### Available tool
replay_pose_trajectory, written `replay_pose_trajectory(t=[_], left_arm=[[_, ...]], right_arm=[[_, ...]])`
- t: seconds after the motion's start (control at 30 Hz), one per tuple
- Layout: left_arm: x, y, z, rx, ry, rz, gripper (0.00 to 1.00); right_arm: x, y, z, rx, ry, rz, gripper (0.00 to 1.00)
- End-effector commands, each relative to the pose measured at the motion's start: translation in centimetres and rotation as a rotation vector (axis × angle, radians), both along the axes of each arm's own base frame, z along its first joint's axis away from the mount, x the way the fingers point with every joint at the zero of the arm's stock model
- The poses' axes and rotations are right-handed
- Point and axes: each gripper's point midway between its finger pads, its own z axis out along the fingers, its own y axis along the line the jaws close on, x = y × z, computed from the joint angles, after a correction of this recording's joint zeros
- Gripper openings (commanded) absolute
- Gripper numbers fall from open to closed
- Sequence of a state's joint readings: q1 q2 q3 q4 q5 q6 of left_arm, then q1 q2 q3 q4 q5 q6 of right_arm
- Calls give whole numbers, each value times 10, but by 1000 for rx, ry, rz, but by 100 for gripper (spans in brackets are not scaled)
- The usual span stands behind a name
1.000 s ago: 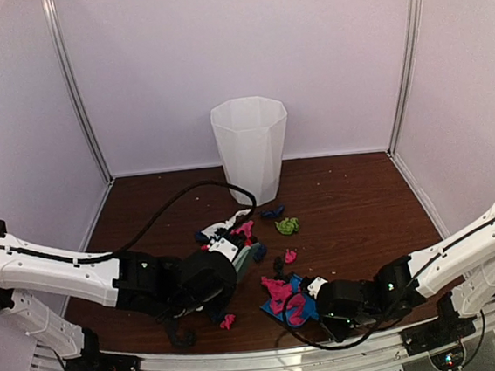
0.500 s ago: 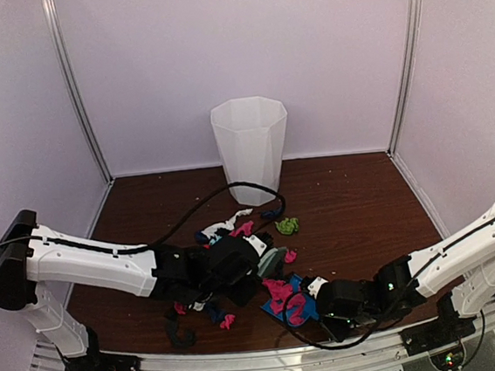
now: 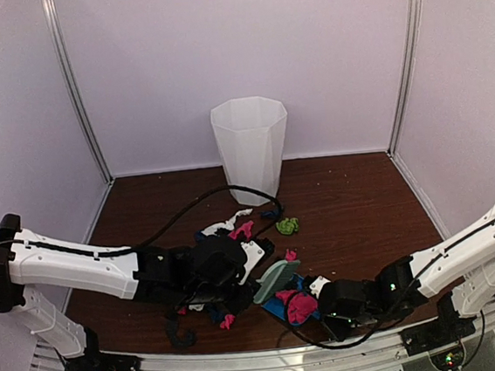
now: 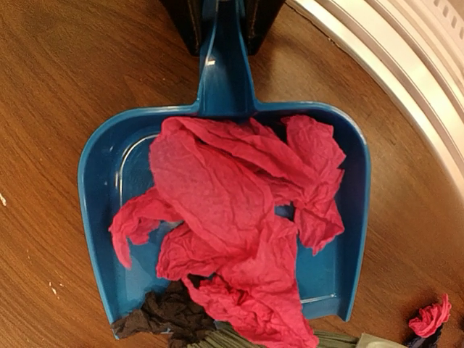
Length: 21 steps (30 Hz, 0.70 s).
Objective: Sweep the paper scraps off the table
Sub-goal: Sweep the paper scraps into the dustpan.
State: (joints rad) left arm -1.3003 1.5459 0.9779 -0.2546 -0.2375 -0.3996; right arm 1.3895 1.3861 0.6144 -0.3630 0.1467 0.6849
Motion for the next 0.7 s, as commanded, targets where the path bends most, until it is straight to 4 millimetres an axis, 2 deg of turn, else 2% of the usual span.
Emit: replay_pose_trajectory(t=[0.0,0.2,0.57,0.67], left_arm=[[-17,-6,14,-64,27,-49,0],[-25,-6,18,-69,26,-63,0],[-15,13,17,-7,-19,42,0],[-17,19,22,-4,-31,60,0]], right_arm=[[8,-11,-4,-9,-30,-42,0],[12,-8,-5,26,-56,-49,0],[20,-3,-2,93,-112,-62,0],[24,-1,0,106,-134,-75,0]])
